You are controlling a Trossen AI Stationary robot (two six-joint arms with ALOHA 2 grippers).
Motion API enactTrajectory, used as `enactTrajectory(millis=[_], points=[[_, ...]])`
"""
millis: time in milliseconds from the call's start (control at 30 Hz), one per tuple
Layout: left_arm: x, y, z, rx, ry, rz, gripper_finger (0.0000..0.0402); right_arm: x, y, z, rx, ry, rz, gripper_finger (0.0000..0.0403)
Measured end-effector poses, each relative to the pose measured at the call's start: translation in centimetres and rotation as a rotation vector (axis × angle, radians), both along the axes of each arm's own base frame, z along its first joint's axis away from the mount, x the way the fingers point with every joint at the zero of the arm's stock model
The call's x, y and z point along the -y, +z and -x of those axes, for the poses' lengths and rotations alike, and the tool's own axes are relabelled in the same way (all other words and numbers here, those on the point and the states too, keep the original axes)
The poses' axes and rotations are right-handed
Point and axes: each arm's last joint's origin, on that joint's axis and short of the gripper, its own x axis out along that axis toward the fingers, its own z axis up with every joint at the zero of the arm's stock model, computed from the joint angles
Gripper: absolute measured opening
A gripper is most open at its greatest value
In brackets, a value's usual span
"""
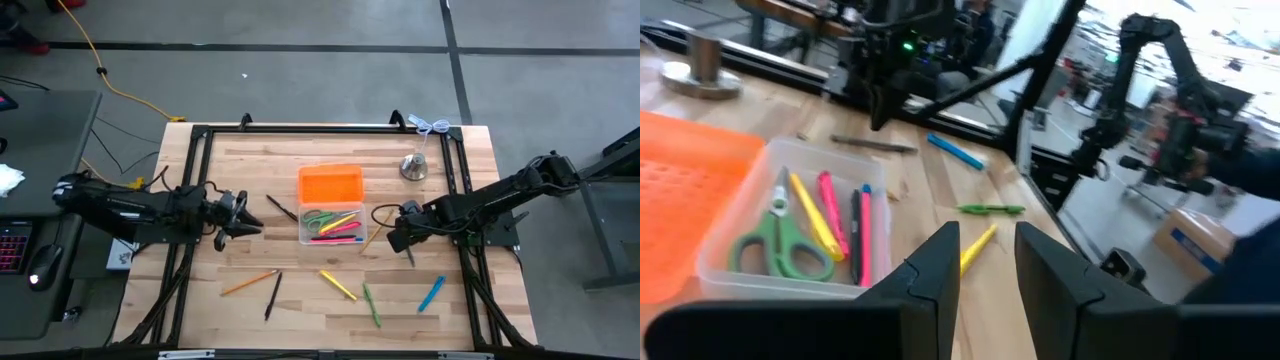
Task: Pick & place school supplies into a supply box
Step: Put the gray pen into the container
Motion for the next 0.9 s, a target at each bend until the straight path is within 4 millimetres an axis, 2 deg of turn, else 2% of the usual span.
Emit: enactTrajectory(millis=[200,600,700,900], points=[[-0.66,-0.16,0.01,-0.018,-0.046,0.005,0.0129,-0.04,0.00,0.01,-0.002,0.039,-0.005,0.0012],[-0.66,-0.55,0.05,-0.069,-0.059,0.029,0.0129,0.20,-0.01,-0.03,-0.007,-0.014,-0.022,0.0016],[-0.66,-0.58,0.05,-0.072,-0.059,0.029,0.0129,0.45,-0.01,-0.09,-0.006,-0.027,-0.026,0.0038],[-0.67,-0.58,0.05,-0.072,-0.057,0.029,0.0129,0.89,-0.02,-0.11,-0.021,-0.057,-0.060,0.0106]])
